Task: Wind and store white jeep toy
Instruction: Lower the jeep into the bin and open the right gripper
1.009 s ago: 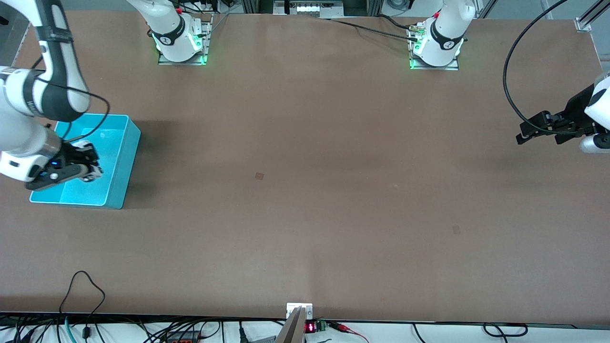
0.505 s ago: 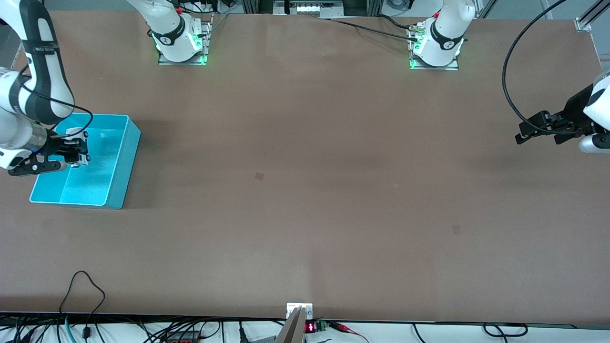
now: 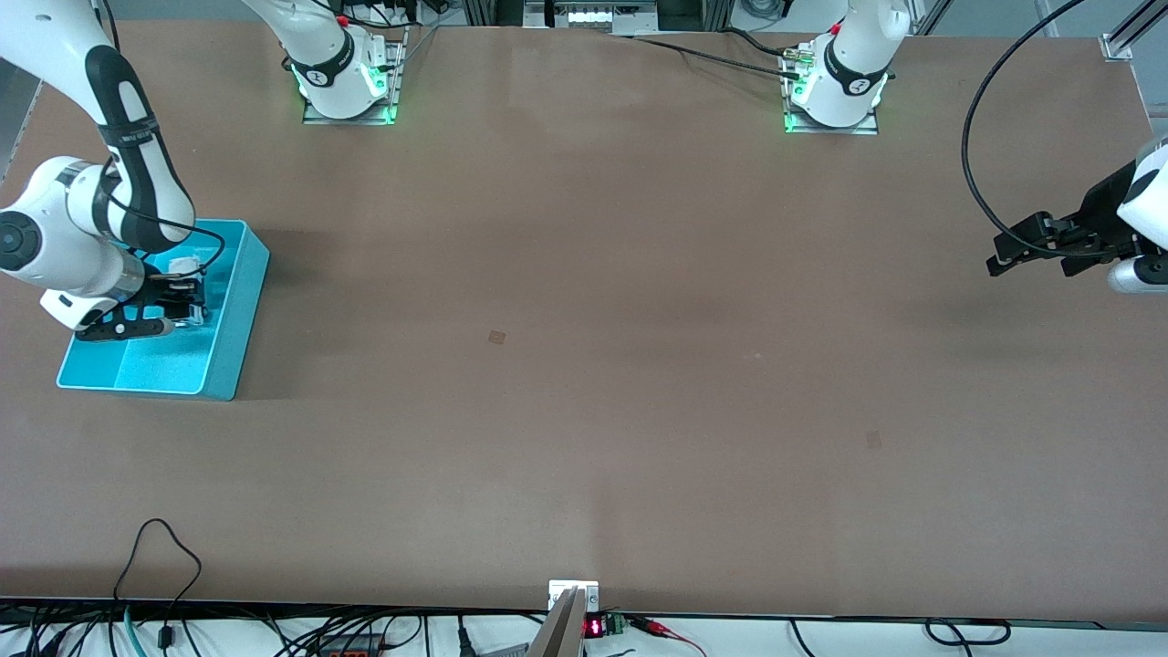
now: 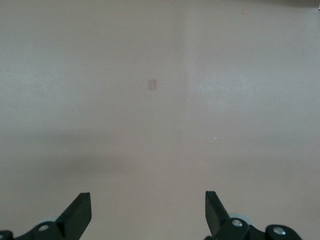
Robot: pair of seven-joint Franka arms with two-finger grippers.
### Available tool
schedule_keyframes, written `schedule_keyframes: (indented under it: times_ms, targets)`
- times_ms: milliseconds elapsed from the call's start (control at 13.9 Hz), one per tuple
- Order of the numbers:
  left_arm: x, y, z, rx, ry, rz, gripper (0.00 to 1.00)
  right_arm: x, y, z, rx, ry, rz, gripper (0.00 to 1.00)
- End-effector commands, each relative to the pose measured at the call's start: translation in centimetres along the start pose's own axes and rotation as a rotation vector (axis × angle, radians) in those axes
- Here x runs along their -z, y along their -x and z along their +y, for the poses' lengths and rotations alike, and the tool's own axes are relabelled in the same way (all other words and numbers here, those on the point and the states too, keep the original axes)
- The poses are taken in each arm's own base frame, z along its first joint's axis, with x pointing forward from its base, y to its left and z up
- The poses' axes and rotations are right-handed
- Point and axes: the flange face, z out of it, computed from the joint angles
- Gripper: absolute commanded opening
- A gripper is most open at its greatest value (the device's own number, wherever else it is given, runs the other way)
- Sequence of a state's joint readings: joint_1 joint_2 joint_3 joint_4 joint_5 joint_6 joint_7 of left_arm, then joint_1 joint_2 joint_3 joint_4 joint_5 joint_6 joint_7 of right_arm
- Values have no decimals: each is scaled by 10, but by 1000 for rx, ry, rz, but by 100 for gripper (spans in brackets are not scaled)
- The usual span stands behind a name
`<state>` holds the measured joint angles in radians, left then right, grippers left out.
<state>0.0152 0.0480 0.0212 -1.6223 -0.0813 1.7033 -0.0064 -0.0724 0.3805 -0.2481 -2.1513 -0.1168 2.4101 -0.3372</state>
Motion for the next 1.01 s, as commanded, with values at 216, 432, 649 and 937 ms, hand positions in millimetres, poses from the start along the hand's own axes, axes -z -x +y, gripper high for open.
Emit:
schedule_keyframes:
  times_ms: [216,432,649,937]
  targets:
    - [7,-1,0,-4,-14,10,100,-9,11,4,-50,-15,-8,2]
    - [6,0,-2,-3,-14,6,100,-20,10,7,-58,-18,-14,15]
    - [7,-1,-2,-4,-15,7,100,-23,10,5,-54,-16,-16,38]
    - [8,0,-1,-9,-17,4,100,-23,9,6,-41,-16,-16,64]
